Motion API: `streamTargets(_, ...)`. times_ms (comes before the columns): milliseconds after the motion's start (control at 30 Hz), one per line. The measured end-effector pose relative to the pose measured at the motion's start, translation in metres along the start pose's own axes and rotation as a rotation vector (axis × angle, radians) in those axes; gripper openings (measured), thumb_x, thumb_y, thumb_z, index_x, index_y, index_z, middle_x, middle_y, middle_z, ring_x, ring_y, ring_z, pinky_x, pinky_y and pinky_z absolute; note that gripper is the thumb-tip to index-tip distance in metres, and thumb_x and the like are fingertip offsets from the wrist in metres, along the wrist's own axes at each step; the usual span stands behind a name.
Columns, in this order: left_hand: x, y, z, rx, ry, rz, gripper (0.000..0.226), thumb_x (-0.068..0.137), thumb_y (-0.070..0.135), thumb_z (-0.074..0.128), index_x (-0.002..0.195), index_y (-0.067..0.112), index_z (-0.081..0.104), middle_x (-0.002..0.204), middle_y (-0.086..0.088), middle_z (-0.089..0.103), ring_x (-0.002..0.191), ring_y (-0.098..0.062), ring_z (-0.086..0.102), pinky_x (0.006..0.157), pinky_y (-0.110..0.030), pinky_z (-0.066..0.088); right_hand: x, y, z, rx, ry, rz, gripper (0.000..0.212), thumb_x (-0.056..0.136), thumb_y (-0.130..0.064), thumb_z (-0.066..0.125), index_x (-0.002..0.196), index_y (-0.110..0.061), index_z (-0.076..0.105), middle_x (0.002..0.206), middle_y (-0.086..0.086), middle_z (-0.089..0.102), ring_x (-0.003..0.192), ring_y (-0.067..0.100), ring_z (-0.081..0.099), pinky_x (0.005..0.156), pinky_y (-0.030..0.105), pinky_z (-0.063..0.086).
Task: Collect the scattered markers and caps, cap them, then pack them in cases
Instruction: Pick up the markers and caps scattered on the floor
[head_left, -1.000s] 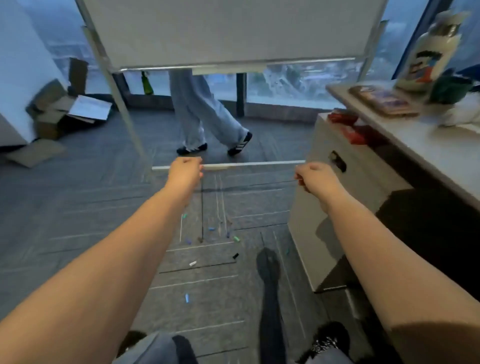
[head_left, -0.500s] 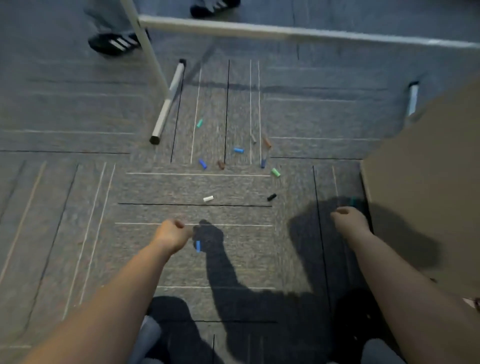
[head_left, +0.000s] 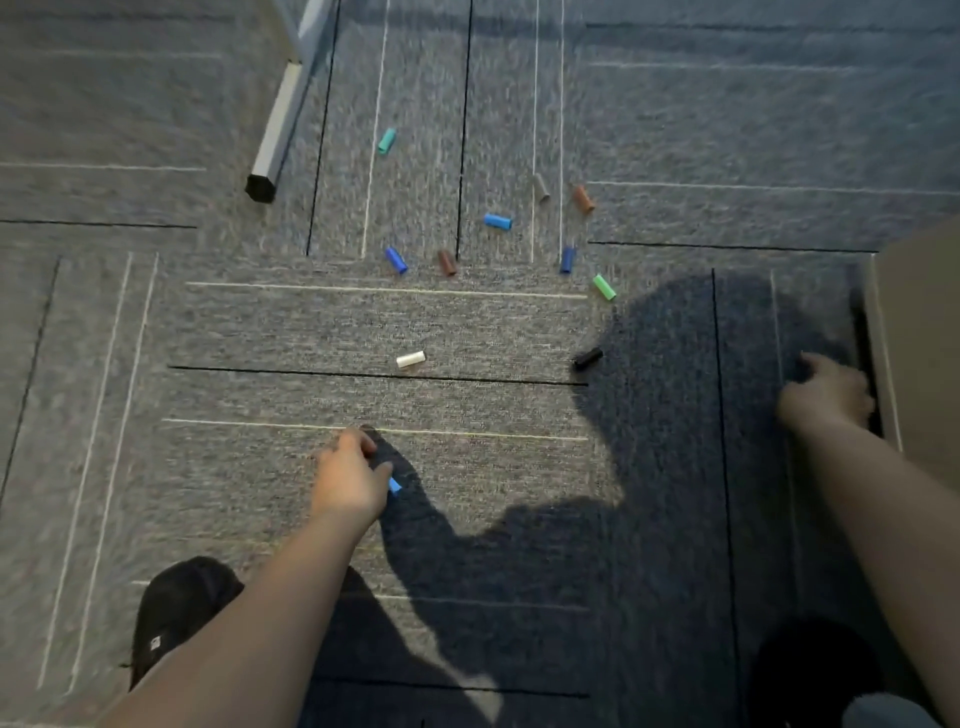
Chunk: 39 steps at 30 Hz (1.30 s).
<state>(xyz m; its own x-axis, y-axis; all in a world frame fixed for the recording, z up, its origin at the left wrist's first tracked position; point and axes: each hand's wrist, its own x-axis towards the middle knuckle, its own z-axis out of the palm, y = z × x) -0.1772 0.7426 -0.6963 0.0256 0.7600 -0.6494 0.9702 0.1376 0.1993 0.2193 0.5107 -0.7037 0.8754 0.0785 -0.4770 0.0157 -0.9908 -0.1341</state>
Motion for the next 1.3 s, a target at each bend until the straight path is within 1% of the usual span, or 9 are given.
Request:
streamTargets(100, 0.0, 0.002, 0.003, -0.084, 0.035, 0.077, 0.022, 0.085, 0.02, 0.069, 0.096, 0.016, 0.05, 0.101, -0.007, 0.058, 0.086, -0.022, 0.056, 0.071, -0.032, 0.044, 0.005, 0.002, 0.006, 0.044, 0.146, 0.018, 0.036, 0.092, -0.004, 0.049, 0.128, -0.005, 0.058, 0.135, 0.027, 0.043, 0.117, 0.047, 0.047, 0.102, 0.047, 0.04)
streamTargets(267, -0.004, 0.026, 0.007, -0.228, 0.072, 0.141, 0.015, 0.087, 0.018, 0.067, 0.092, 0.013, 0.054, 0.089, 0.0, 0.059, 0.085, -0.019, 0.057, 0.072, -0.028, 0.042, 0.006, 0.004, 0.007, 0.121, 0.129, 0.018, 0.031, 0.093, -0.002, 0.051, 0.122, -0.004, 0.063, 0.133, 0.026, 0.047, 0.111, 0.046, 0.052, 0.101, 0.048, 0.043)
streamTargets(533, -0.003, 0.052, 0.014, -0.271, 0.102, 0.181, 0.012, 0.093, 0.015, 0.058, 0.103, 0.01, 0.058, 0.094, 0.0, 0.059, 0.088, -0.017, 0.056, 0.076, -0.029, 0.046, 0.003, 0.005, 0.01, 0.146, 0.138, 0.038, 0.033, 0.092, -0.008, 0.051, 0.123, -0.013, 0.062, 0.129, 0.023, 0.05, 0.107, 0.044, 0.055, 0.096, 0.051, 0.046)
streamTargets(667, -0.003, 0.06, 0.016, -0.252, 0.139, 0.204, 0.01, 0.095, 0.014, 0.053, 0.103, 0.011, 0.058, 0.093, 0.0, 0.059, 0.085, -0.017, 0.055, 0.073, -0.028, 0.042, 0.0, 0.002, 0.015, 0.174, 0.21, 0.059, 0.033, 0.092, -0.007, 0.051, 0.122, -0.01, 0.062, 0.129, 0.023, 0.048, 0.111, 0.045, 0.052, 0.098, 0.046, 0.045)
streamTargets(867, -0.001, 0.078, 0.025, -0.235, 0.161, 0.232, 0.015, 0.097, 0.017, 0.049, 0.106, 0.01, 0.059, 0.107, -0.008, 0.062, 0.095, -0.024, 0.057, 0.079, -0.036, 0.046, 0.004, 0.001, 0.014, 0.32, 0.197, 0.153, 0.029, 0.094, -0.013, 0.05, 0.121, -0.011, 0.06, 0.129, 0.017, 0.048, 0.113, 0.038, 0.05, 0.092, 0.042, 0.042)
streamTargets(967, -0.005, 0.09, 0.031, -0.193, 0.176, 0.24, 0.021, 0.098, 0.02, 0.046, 0.11, 0.009, 0.058, 0.116, -0.014, 0.056, 0.089, -0.022, 0.053, 0.077, -0.033, 0.042, 0.004, 0.0, 0.012, 0.383, 0.172, 0.185, 0.028, 0.096, -0.018, 0.049, 0.121, -0.012, 0.059, 0.127, 0.015, 0.049, 0.112, 0.035, 0.051, 0.089, 0.04, 0.041)
streamTargets(1133, -0.011, 0.111, 0.039, -0.249, 0.148, 0.211, 0.022, 0.099, 0.012, 0.039, 0.116, 0.005, 0.052, 0.123, -0.018, 0.049, 0.088, -0.025, 0.059, 0.077, -0.037, 0.046, 0.001, 0.002, 0.009, 0.252, 0.138, 0.082, 0.025, 0.094, -0.007, 0.048, 0.117, -0.011, 0.058, 0.128, 0.017, 0.043, 0.112, 0.038, 0.048, 0.095, 0.045, 0.044)
streamTargets(1233, -0.015, 0.123, 0.041, -0.207, 0.108, 0.18, 0.032, 0.094, -0.003, 0.036, 0.123, 0.002, 0.048, 0.129, -0.018, 0.043, 0.091, -0.023, 0.05, 0.076, -0.033, 0.04, -0.002, 0.003, 0.007, 0.188, 0.151, 0.024, 0.022, 0.091, -0.003, 0.052, 0.111, -0.01, 0.058, 0.126, 0.019, 0.043, 0.11, 0.039, 0.048, 0.093, 0.045, 0.045)
streamTargets(1300, -0.017, 0.13, 0.041, -0.183, 0.09, 0.191, 0.033, 0.094, -0.002, 0.036, 0.126, 0.001, 0.045, 0.133, -0.018, 0.04, 0.092, -0.022, 0.047, 0.076, -0.034, 0.04, -0.004, 0.001, 0.007, 0.172, 0.149, 0.004, 0.018, 0.091, -0.006, 0.054, 0.109, -0.01, 0.058, 0.124, 0.018, 0.044, 0.11, 0.038, 0.048, 0.09, 0.041, 0.043)
